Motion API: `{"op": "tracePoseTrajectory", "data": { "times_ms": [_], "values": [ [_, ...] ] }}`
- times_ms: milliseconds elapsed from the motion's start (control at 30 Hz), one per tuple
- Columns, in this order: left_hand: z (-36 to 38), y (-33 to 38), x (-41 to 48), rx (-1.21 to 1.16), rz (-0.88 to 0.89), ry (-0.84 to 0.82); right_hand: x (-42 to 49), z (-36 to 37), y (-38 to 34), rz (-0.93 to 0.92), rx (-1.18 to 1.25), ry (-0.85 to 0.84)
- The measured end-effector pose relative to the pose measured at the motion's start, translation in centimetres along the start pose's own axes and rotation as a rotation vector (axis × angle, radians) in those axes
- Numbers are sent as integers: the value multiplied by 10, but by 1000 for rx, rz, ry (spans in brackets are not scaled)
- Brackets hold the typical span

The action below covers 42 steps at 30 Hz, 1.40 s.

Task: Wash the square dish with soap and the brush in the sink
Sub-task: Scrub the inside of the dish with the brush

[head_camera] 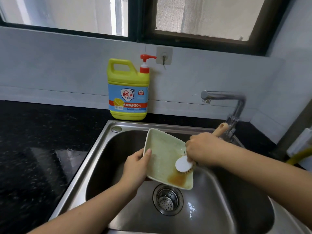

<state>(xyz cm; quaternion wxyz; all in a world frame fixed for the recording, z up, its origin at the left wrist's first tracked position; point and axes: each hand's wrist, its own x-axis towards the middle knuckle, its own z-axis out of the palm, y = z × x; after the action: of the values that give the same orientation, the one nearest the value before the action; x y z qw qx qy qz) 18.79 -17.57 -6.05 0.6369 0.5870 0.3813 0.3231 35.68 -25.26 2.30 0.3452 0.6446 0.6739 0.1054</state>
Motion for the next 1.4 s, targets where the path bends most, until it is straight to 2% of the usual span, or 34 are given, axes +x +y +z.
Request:
{"op": "tracePoseTrajectory", "data": {
  "times_ms": [100,300,533,767,1067,1233,1400],
  "values": [
    [0,0,0,-1,1,3,-2,-2,-3,7,15,-28],
    [0,2,0,-29,-20,-12,5,-5,9,121,-162,76],
    [1,-2,0,-21,-20,-38,-7,-4,-1,-17,-60,-3],
    [1,1,-1,-33,-38,-45,1,-9,13,127,-145,49],
    [1,1,0,-40,-16,-48,-15,-7,-14,-86,-16,-18],
    [-1,4,-1,-117,-68,-51,-19,-16,-6,64,-59,10],
    [0,5,-1,-179,-159,-83,-18,-17,1,282,-65,119]
  ]
}}
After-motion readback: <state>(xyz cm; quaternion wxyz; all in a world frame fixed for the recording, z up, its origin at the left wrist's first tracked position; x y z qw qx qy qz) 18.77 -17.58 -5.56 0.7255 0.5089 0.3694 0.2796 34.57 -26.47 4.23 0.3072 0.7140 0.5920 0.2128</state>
